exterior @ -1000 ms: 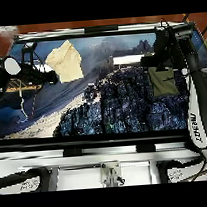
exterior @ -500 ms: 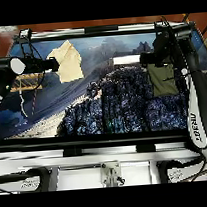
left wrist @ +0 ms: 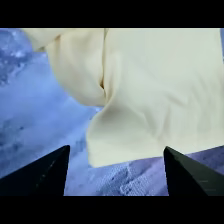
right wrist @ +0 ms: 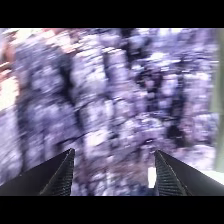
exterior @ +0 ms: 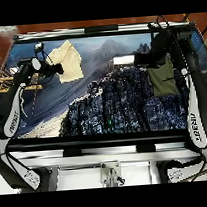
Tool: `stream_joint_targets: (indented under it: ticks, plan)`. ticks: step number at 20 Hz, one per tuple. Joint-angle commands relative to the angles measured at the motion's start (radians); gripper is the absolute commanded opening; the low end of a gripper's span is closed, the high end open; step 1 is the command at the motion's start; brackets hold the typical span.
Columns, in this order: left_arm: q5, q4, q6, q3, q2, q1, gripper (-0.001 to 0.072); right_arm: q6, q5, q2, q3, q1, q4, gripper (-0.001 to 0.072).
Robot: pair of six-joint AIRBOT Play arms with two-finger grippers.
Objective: Fold the shirts.
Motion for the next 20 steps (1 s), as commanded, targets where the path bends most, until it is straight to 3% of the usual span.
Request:
stream_joint_targets:
  ticks: [1,6,7,9,10,11,13,15,20]
  plan:
    - [0.061,-0.017,-0.006,0.027,-0.083,0.003,0.0698,-0.069,-0.001,-0.001,0.001,0.001,0.125,0.0604]
    - [0.076,-0.017,-0.006,0.027,-0.129,0.001,0.0697,-0.069,-0.001,-0.001,0.001,0.001,0.138,0.0604]
    - [0.076,-0.021,-0.006,0.027,-0.134,-0.001,0.0667,-0.069,-0.002,0.0,0.001,0.001,0.138,0.0604]
    - [0.082,-0.042,-0.006,0.027,-0.137,-0.001,0.0416,-0.069,-0.002,-0.001,0.001,0.001,0.138,0.0604]
    - [0.095,-0.054,-0.006,0.027,-0.137,-0.001,0.0326,-0.069,-0.002,-0.001,0.001,0.001,0.138,0.0604]
    - [0.111,-0.071,-0.006,0.027,-0.136,-0.001,0.0284,-0.069,-0.002,-0.001,0.001,0.001,0.138,0.0604]
    - [0.11,-0.127,-0.004,0.027,-0.128,0.002,0.0029,-0.069,-0.004,0.0,0.001,0.0,0.138,0.0604]
    - [0.097,-0.171,0.043,0.027,-0.079,0.0,0.0027,-0.083,-0.011,0.003,0.001,0.0,0.138,0.0601]
    - [0.109,-0.173,0.307,0.027,0.272,-0.091,0.0026,-0.116,-0.007,0.116,0.001,0.0,0.088,0.06]
